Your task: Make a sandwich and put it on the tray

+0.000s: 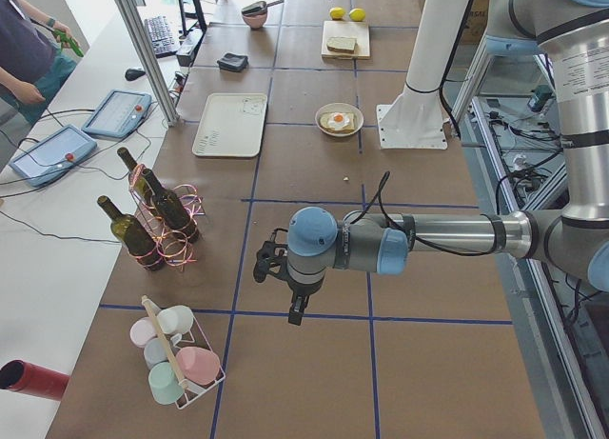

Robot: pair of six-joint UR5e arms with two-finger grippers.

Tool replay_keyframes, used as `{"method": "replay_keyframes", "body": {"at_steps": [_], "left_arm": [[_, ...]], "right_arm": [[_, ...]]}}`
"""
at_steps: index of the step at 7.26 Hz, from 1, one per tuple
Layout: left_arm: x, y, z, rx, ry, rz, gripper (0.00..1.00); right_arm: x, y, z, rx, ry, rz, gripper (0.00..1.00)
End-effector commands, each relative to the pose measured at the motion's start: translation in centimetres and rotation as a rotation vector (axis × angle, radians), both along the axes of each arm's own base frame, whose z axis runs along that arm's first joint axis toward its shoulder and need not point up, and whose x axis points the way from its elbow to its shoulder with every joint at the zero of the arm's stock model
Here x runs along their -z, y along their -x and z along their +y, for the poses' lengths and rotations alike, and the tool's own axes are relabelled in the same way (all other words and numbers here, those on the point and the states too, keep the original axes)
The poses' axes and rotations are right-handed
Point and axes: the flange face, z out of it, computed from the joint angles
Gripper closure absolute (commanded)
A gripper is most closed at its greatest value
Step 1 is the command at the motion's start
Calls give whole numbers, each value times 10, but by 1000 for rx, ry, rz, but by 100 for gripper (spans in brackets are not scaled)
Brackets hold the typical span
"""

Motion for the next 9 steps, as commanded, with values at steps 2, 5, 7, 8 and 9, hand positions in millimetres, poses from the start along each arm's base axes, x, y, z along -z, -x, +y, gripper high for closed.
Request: {"method": "replay_keyframes", "body": {"at_steps": [2,5,7,8,9], "left_arm": [[-1,0,0,0,1,0,0],[-1,0,1,0,3,0,0],[-1,0,1,0,3,0,0],[-1,0,1,0,3,0,0],[-1,0,1,0,1,0,0]], "right_arm": [[-16,69,27,-73,43,-35,13],[-19,128,41,-91,61,-56,27],[-22,137,44,-68,61,-46,33],[-23,143,46,-60,53,-38,36],[-25,148,47,-54,61,-35,38]]}}
